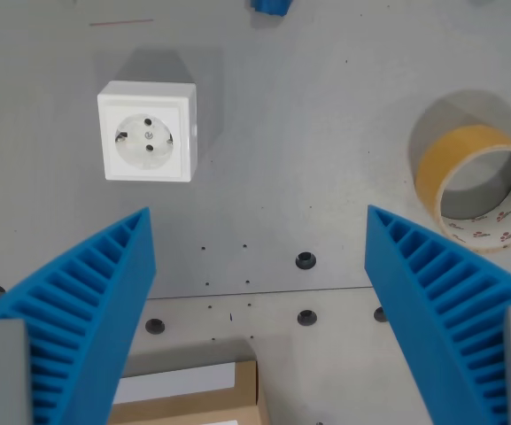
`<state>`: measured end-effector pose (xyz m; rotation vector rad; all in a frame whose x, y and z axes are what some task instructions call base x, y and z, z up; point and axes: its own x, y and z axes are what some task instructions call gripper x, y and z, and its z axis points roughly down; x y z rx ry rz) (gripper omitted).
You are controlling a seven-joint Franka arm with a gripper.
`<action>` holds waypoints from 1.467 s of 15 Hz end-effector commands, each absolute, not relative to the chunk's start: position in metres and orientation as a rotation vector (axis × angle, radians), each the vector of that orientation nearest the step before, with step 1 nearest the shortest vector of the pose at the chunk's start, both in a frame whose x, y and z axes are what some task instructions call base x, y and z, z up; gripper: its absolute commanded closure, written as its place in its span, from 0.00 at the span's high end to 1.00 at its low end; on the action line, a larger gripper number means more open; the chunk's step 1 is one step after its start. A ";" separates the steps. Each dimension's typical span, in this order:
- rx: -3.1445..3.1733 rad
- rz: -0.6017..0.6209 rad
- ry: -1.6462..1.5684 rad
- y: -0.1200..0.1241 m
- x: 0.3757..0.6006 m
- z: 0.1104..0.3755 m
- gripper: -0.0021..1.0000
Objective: Pick up the blue bag
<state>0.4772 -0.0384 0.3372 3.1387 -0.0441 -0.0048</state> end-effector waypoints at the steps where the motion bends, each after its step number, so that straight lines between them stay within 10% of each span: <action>1: 3.139 0.002 -0.044 -0.038 0.477 0.339 1.00; 22: 3.143 -0.006 -0.241 -0.053 0.519 0.293 1.00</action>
